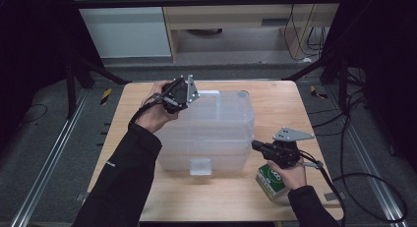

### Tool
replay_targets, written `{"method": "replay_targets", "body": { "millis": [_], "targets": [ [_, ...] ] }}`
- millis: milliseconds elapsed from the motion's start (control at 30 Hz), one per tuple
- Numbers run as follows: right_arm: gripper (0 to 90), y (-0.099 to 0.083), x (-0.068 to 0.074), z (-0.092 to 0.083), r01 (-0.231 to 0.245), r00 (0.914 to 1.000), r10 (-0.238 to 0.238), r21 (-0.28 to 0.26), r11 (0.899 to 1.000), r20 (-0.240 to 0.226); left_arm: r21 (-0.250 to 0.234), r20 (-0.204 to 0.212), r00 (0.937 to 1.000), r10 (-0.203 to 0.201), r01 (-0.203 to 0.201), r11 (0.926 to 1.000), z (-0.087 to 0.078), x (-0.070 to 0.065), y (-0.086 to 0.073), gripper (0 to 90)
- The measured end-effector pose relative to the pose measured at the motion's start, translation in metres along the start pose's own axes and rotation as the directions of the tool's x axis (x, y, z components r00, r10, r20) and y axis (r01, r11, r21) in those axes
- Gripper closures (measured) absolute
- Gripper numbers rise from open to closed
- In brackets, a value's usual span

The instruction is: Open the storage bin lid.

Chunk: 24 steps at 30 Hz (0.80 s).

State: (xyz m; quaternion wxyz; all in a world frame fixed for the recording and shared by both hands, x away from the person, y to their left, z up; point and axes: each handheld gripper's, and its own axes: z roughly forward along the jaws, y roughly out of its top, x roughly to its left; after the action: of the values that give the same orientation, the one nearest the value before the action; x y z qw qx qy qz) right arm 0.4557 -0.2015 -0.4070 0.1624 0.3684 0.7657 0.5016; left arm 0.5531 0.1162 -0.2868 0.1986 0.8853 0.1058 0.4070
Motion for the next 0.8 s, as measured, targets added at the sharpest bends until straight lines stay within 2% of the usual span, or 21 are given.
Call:
{"method": "replay_targets", "body": {
  "millis": [67,133,267,333,367,467,533,567,600,733,767,800],
  "targets": [
    [89.8,0.0,0.0,0.0,-0.005,0.9999,0.005,-0.012,1.0,-0.011,-0.003,0.001,1.0,0.005,-0.005,1.0,-0.001,-0.001,-0.001,64.6],
    [89.8,0.0,0.0,0.001,-0.008,0.9999,0.008,-0.003,1.0,-0.011,-0.002,0.002,1.0,0.007,-0.007,1.0,-0.002,-0.003,-0.001,63.6],
    [89.8,-0.002,0.001,0.003,0.001,1.0,0.0,0.012,1.0,-0.006,-0.016,0.003,0.9999,-0.011,0.011,0.9998,-0.004,-0.004,-0.004,57.9],
    [89.8,-0.002,0.001,0.004,0.006,1.0,-0.006,0.017,1.0,-0.004,-0.041,0.02,0.9995,-0.025,0.025,0.9988,-0.007,-0.004,-0.007,55.0],
    [89.8,-0.003,0.001,0.004,0.007,1.0,-0.006,0.018,1.0,-0.004,-0.066,0.027,0.9992,-0.028,0.03,0.9974,-0.011,-0.004,-0.009,50.4],
    [89.8,-0.002,0.001,0.004,0.006,1.0,-0.006,0.016,1.0,-0.004,-0.101,0.035,0.9981,-0.052,0.055,0.9933,-0.02,-0.004,-0.013,48.0],
    [89.7,-0.002,0.001,0.004,0.006,1.0,-0.006,0.016,1.0,-0.003,-0.12,0.053,0.9959,-0.073,0.079,0.9896,-0.028,-0.003,-0.017,45.1],
    [89.7,-0.003,0.002,0.004,0.005,1.0,-0.005,0.018,1.0,-0.002,-0.138,0.067,0.9927,-0.101,0.109,0.9845,-0.034,-0.003,-0.023,42.8],
    [89.7,-0.003,0.002,0.004,0.005,1.0,-0.005,0.018,1.0,-0.002,-0.138,0.067,0.9927,-0.101,0.109,0.9845,-0.034,-0.003,-0.023,42.4],
    [89.5,-0.003,0.002,0.004,0.003,1.0,-0.003,0.018,1.0,-0.001,-0.168,0.08,0.9855,-0.15,0.161,0.9725,-0.047,-0.001,-0.035,41.8],
    [89.5,-0.003,0.002,0.004,0.003,1.0,-0.003,0.019,1.0,0.001,-0.19,0.087,0.9786,-0.186,0.2,0.9611,-0.052,0.0,-0.042,41.7],
    [89.5,-0.003,0.002,0.004,0.003,1.0,-0.003,0.019,1.0,0.001,-0.19,0.087,0.9786,-0.186,0.2,0.9611,-0.052,0.0,-0.042,41.5]
  ]
}}
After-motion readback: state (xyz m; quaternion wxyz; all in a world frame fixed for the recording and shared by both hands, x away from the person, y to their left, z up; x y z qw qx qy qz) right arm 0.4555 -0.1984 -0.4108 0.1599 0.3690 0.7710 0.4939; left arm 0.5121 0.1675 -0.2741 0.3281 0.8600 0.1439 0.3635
